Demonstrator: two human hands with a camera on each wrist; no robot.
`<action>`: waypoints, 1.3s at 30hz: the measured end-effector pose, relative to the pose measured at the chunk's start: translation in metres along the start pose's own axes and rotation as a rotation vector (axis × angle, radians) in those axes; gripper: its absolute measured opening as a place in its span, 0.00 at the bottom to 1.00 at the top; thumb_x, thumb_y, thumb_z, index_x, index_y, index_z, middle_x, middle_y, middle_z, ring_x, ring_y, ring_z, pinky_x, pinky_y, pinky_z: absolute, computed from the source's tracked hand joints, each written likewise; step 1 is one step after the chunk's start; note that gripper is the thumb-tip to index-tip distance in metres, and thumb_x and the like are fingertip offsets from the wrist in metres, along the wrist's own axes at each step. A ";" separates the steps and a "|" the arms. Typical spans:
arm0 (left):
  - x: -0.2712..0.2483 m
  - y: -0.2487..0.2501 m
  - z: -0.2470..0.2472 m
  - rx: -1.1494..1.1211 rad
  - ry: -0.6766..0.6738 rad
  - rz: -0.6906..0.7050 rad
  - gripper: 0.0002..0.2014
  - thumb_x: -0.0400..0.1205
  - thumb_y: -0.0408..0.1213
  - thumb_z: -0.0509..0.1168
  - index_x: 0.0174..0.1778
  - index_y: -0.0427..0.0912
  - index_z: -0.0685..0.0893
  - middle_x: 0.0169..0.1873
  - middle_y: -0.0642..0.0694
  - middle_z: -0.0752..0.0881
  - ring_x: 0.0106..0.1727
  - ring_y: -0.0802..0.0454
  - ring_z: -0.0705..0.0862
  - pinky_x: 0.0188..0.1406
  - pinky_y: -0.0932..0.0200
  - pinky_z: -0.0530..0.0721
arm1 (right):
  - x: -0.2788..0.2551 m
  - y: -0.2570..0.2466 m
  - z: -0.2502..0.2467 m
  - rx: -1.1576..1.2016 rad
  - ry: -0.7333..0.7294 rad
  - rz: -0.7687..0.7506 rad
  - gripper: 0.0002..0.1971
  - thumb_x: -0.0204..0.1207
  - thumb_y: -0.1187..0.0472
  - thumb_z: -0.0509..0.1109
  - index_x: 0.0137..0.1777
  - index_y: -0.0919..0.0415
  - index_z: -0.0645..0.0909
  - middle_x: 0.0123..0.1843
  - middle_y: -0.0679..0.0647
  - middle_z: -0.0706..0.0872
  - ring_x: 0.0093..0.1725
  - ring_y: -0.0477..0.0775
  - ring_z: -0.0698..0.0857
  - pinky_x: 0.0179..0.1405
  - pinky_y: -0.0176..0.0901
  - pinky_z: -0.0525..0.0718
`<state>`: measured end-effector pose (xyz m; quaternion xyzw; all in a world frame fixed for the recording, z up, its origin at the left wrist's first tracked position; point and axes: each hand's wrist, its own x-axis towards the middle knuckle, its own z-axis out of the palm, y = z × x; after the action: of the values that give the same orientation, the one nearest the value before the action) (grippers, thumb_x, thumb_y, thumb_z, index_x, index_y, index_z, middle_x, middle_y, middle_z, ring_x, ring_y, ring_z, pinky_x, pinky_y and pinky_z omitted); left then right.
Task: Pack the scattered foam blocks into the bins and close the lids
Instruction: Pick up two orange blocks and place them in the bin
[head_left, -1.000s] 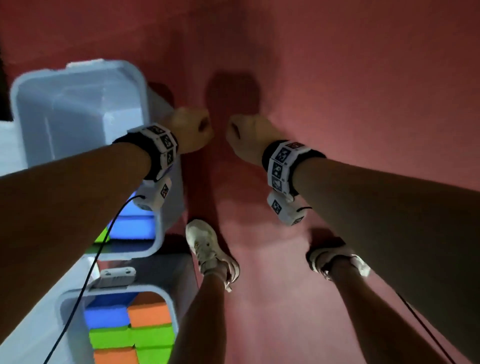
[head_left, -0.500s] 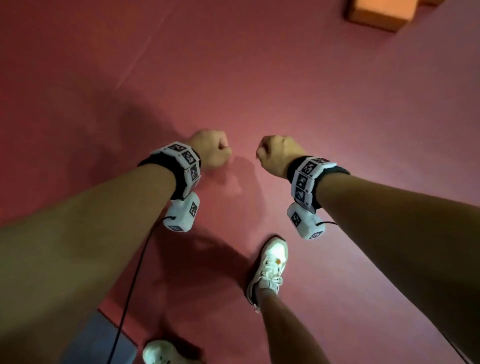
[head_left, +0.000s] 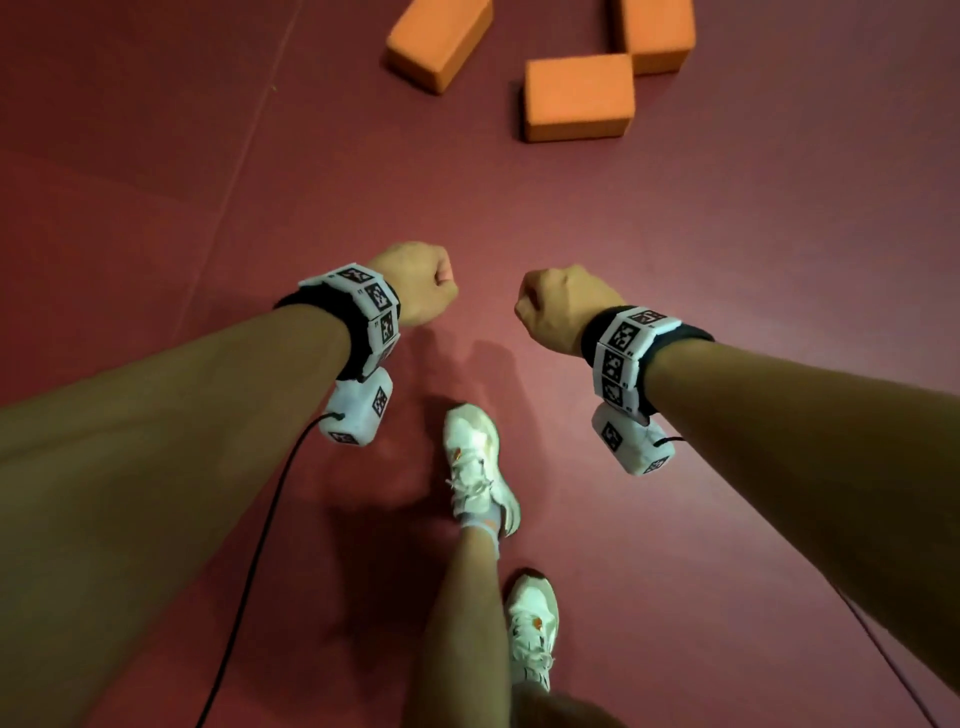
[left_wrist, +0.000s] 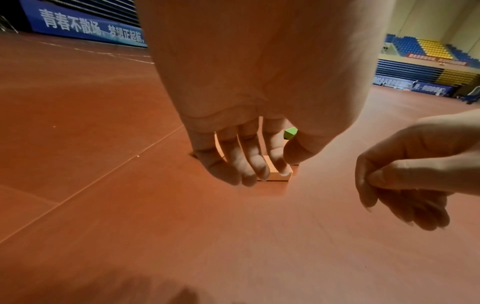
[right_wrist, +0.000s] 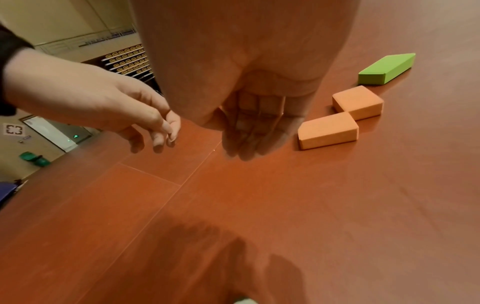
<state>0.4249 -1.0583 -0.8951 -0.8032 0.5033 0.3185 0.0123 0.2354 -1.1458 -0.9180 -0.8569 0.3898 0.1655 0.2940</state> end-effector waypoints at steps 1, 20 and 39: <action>0.015 0.002 -0.009 0.011 -0.010 0.005 0.06 0.78 0.41 0.61 0.45 0.49 0.84 0.44 0.53 0.84 0.47 0.49 0.82 0.47 0.57 0.76 | 0.010 0.003 -0.012 -0.013 0.010 0.003 0.16 0.77 0.48 0.58 0.53 0.53 0.83 0.53 0.62 0.88 0.49 0.70 0.85 0.50 0.55 0.87; 0.271 0.058 -0.158 0.229 -0.288 0.005 0.08 0.83 0.43 0.59 0.53 0.48 0.81 0.56 0.47 0.78 0.55 0.45 0.80 0.59 0.49 0.80 | 0.242 0.096 -0.223 -0.055 -0.025 0.115 0.15 0.77 0.50 0.59 0.50 0.57 0.84 0.51 0.60 0.88 0.47 0.67 0.85 0.48 0.55 0.87; 0.640 0.202 -0.144 0.349 -0.358 0.024 0.27 0.78 0.53 0.70 0.68 0.42 0.75 0.64 0.39 0.76 0.66 0.35 0.78 0.64 0.44 0.77 | 0.492 0.342 -0.315 -0.140 -0.321 0.191 0.17 0.76 0.54 0.69 0.65 0.55 0.80 0.64 0.59 0.81 0.59 0.65 0.84 0.53 0.52 0.84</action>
<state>0.5178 -1.7193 -1.0551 -0.7137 0.5497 0.3643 0.2361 0.3060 -1.8051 -1.0551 -0.7969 0.4050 0.3540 0.2750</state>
